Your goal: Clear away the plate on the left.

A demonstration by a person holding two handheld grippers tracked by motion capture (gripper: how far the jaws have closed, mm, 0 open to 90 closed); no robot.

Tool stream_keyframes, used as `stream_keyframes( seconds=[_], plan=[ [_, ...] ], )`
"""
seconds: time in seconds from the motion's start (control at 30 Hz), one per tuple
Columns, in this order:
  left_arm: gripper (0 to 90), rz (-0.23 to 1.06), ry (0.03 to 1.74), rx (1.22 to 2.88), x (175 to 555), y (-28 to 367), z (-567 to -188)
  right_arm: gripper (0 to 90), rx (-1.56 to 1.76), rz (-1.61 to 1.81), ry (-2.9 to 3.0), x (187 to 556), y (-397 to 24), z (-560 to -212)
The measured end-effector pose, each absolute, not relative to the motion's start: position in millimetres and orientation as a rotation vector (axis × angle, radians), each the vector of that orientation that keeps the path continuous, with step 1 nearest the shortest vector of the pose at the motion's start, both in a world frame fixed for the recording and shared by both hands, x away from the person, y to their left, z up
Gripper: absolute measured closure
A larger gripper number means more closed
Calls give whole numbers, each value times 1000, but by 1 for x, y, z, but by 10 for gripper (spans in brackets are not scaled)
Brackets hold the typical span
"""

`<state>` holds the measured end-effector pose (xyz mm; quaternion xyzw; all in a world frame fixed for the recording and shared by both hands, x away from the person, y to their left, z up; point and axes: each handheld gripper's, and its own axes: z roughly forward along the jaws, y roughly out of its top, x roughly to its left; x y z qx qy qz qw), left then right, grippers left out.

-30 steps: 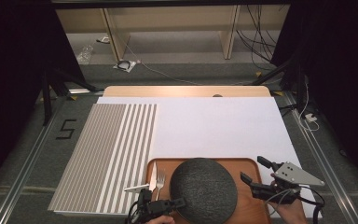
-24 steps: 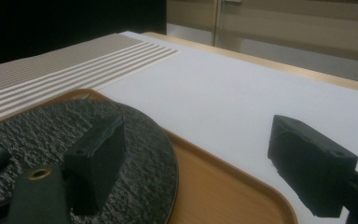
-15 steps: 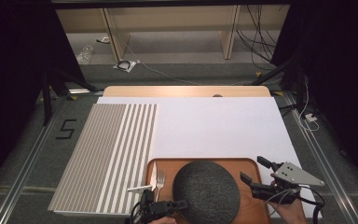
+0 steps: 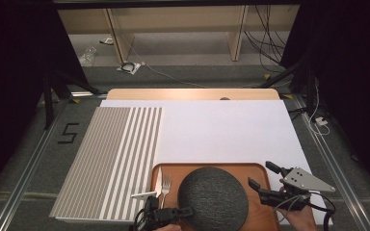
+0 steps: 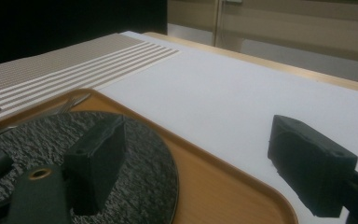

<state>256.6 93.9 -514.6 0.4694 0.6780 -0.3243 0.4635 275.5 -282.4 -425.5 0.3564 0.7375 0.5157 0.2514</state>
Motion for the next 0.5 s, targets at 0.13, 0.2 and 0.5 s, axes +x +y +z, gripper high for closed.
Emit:
stream_keyframes(
  seconds=[0.13,0.2,0.5],
  plan=[
    [744,-754,1663,1188,259,96,-513,205,970,1403,2007,276,-282,-426],
    [734,-750,1681,1193,259,97,-515,204,966,1403,2006,276,-282,-426],
    [573,-762,1653,1240,260,95,-513,205,968,1398,2010,276,-283,-426]
  ],
)
